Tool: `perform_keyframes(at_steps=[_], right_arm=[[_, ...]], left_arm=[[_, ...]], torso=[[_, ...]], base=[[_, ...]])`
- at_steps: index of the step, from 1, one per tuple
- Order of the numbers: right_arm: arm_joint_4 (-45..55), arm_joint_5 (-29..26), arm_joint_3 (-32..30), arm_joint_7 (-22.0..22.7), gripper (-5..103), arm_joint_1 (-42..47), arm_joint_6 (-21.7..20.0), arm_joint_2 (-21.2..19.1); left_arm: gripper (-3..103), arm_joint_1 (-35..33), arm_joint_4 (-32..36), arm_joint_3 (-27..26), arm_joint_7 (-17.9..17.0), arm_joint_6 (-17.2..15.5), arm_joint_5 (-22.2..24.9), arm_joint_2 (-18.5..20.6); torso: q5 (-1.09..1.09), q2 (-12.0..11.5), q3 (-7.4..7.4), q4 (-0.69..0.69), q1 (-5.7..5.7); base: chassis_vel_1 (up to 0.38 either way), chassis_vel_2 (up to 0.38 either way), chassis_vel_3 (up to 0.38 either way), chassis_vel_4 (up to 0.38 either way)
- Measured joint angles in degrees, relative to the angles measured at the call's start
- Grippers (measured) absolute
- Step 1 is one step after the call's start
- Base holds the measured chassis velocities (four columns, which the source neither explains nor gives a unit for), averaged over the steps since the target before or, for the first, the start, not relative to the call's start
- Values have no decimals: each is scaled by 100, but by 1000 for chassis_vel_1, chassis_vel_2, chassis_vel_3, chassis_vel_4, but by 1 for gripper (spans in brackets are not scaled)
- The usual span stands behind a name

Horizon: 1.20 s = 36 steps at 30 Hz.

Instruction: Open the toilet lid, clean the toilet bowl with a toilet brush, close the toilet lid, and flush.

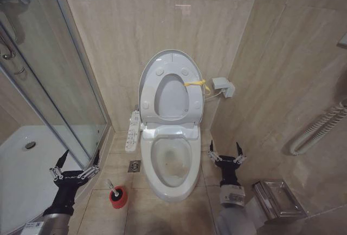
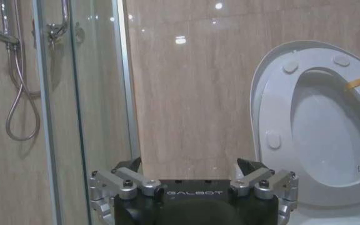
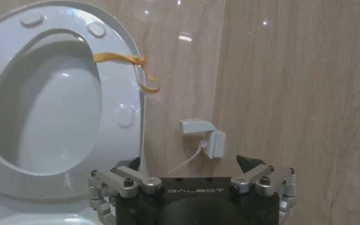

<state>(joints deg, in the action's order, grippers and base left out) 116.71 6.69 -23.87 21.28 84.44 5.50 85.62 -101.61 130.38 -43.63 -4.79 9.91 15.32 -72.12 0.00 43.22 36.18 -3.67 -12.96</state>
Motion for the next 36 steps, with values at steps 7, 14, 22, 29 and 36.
perform_keyframes(at_steps=[7, 14, 22, 29, 36], right_arm=[[54, -29, -12, -43, 100, 30, -2, 4], [58, -33, -15, -44, 100, 33, -14, 6], [61, -35, -17, -44, 100, 32, -16, 5], [63, -35, -17, -44, 100, 32, -20, 5], [63, -35, -17, -43, 100, 32, -23, 4]], left_arm=[[100, 0, 0, 0, 0, 0, 0, 0], [100, 0, 0, 0, 0, 0, 0, 0], [100, 0, 0, 0, 0, 0, 0, 0], [100, 0, 0, 0, 0, 0, 0, 0], [100, 0, 0, 0, 0, 0, 0, 0]], torso=[[0, 0, 0, 0, 0], [0, 0, 0, 0, 0], [0, 0, 0, 0, 0], [0, 0, 0, 0, 0], [0, 0, 0, 0, 0]], base=[[0, 0, 0, 0], [0, 0, 0, 0], [0, 0, 0, 0], [0, 0, 0, 0], [0, 0, 0, 0]])
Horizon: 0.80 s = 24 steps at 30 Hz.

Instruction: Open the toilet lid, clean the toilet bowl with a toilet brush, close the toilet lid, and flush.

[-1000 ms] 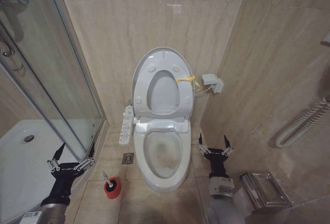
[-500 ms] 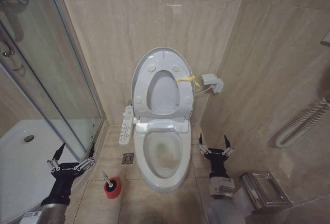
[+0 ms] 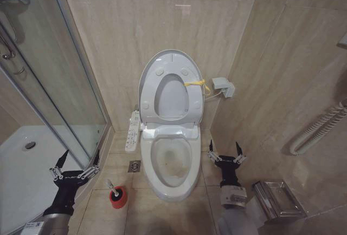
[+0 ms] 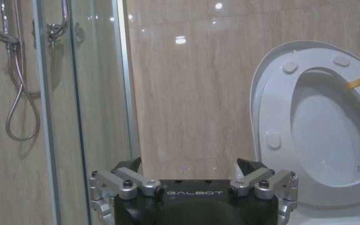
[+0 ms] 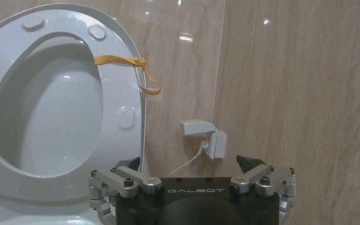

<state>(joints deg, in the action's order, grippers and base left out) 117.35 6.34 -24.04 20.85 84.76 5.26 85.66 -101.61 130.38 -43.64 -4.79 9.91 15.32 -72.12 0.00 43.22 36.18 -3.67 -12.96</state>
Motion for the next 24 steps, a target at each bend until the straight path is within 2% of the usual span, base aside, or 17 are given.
perform_keyframes(at_steps=[24], right_arm=[[0, 0, 0, 2, 100, 0, -1, 0]], left_arm=[[100, 0, 0, 0, 0, 0, 0, 0]], torso=[[0, 0, 0, 0, 0]], base=[[0, 0, 0, 0]])
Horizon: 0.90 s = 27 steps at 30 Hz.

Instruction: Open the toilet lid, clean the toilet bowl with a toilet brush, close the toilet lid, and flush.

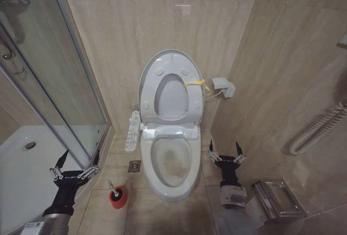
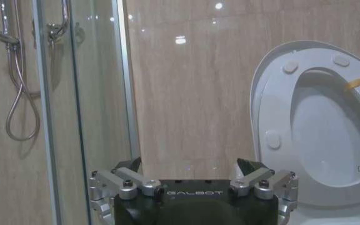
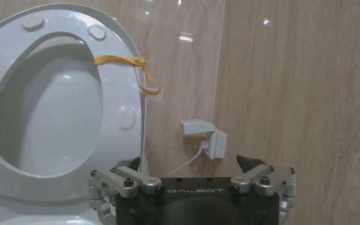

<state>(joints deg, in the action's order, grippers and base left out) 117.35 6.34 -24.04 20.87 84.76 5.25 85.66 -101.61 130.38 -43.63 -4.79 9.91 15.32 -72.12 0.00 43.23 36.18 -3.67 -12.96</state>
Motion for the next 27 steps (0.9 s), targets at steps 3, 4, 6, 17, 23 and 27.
perform_keyframes(at_steps=[3, 4, 6, 17, 23, 27], right_arm=[[0, 0, 0, 0, 100, 0, 0, 0], [0, 0, 0, 0, 100, 0, 0, 0], [0, 0, 0, 0, 100, 0, 0, 0], [0, 0, 0, 0, 100, 0, 0, 0], [0, 0, 0, 0, 100, 0, 0, 0], [0, 0, 0, 0, 100, 0, 0, 0]], left_arm=[[100, 0, 0, 0, 0, 0, 0, 0], [100, 0, 0, 0, 0, 0, 0, 0], [100, 0, 0, 0, 0, 0, 0, 0], [100, 0, 0, 0, 0, 0, 0, 0], [100, 0, 0, 0, 0, 0, 0, 0], [100, 0, 0, 0, 0, 0, 0, 0]], torso=[[0, 0, 0, 0, 0], [0, 0, 0, 0, 0], [0, 0, 0, 0, 0], [0, 0, 0, 0, 0], [0, 0, 0, 0, 0], [0, 0, 0, 0, 0]], base=[[0, 0, 0, 0], [0, 0, 0, 0], [0, 0, 0, 0], [0, 0, 0, 0], [0, 0, 0, 0], [0, 0, 0, 0]])
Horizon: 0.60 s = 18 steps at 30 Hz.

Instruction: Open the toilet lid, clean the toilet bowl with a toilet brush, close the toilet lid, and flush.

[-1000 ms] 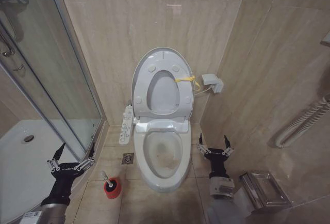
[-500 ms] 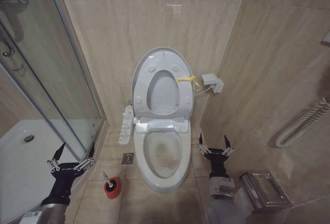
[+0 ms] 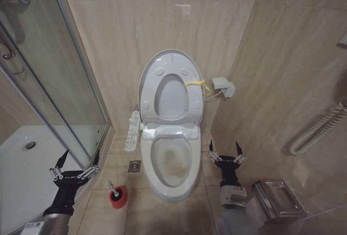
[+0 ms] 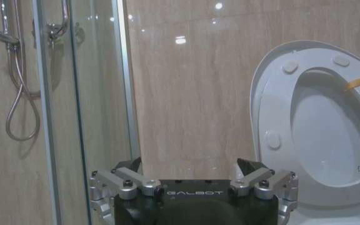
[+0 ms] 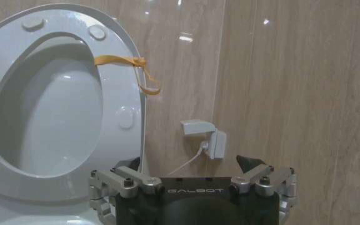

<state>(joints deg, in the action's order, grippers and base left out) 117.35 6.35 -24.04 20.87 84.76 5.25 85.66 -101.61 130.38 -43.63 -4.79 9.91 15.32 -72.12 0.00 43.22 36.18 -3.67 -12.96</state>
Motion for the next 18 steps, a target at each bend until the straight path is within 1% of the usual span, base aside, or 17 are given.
perform_keyframes(at_steps=[18], right_arm=[[0, 0, 0, 0, 100, 0, 0, 0]], left_arm=[[100, 0, 0, 0, 0, 0, 0, 0]], torso=[[0, 0, 0, 0, 0]], base=[[0, 0, 0, 0]])
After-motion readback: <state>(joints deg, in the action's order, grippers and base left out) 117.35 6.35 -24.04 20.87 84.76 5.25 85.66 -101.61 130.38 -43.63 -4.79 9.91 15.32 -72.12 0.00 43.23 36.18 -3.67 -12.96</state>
